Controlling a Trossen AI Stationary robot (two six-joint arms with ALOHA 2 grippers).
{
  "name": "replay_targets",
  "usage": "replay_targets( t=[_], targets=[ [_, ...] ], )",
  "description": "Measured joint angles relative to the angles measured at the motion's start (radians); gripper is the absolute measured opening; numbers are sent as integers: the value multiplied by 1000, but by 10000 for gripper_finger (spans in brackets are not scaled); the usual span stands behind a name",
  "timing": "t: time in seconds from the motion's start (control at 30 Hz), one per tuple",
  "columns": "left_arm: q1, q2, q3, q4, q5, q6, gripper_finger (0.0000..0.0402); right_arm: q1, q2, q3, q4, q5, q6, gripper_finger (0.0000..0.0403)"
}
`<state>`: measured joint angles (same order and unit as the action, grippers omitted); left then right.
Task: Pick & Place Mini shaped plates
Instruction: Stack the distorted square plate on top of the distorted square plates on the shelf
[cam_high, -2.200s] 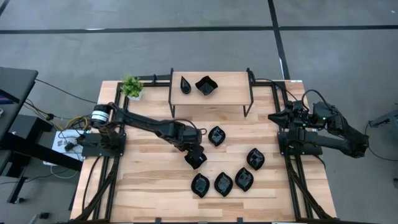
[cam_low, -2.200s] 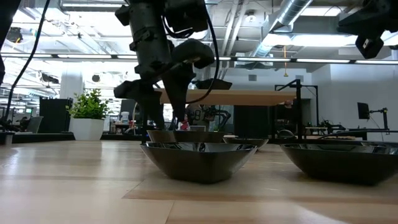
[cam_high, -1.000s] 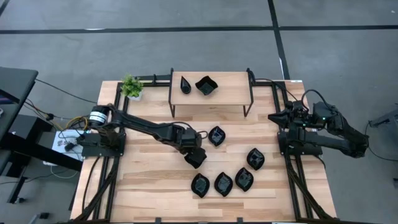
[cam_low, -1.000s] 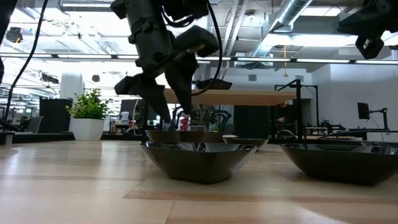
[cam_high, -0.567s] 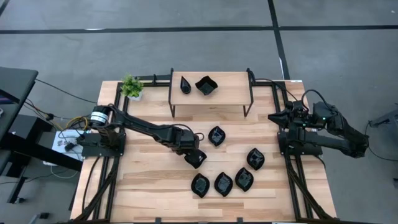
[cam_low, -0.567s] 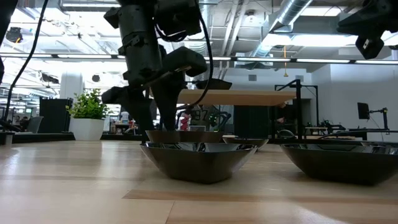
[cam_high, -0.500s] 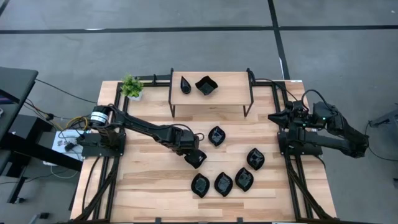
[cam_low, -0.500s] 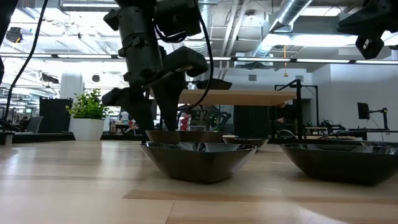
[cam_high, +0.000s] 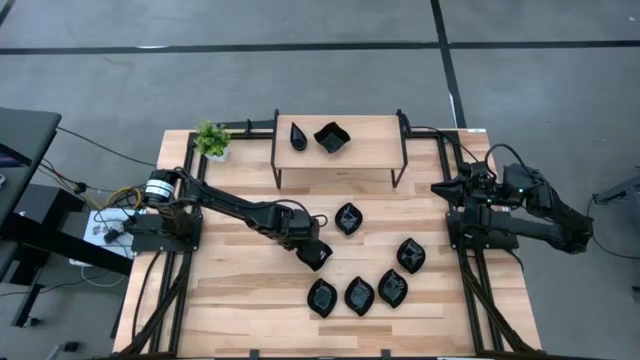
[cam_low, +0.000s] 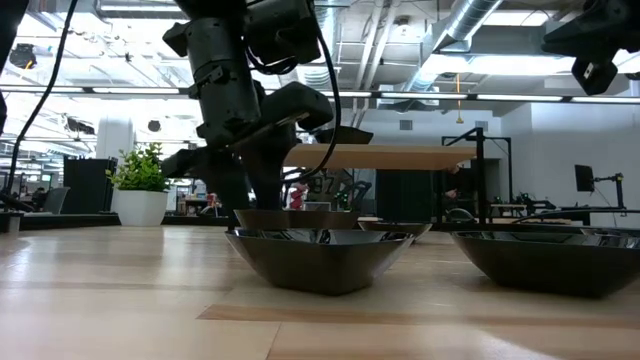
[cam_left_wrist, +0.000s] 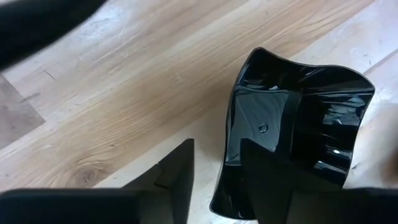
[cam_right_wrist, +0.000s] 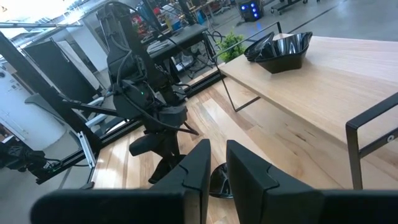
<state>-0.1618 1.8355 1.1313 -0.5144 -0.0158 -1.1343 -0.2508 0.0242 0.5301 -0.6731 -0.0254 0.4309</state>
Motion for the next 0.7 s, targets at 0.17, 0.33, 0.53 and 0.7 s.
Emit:
replay_targets(
  t=[0.17, 0.33, 0.53, 0.7],
  targets=[
    [1, 0, 0, 3, -6, 0, 86, 0, 0, 0, 0, 0, 0, 48],
    [1, 0, 0, 4, -6, 6, 37, 0, 0, 0, 0, 0, 5, 48],
    [1, 0, 1, 7, -6, 28, 8, 0, 0, 0, 0, 0, 8, 48],
    [1, -14, 0, -3, 8, 67, 6, 0, 0, 0, 0, 0, 8, 48]
  ],
)
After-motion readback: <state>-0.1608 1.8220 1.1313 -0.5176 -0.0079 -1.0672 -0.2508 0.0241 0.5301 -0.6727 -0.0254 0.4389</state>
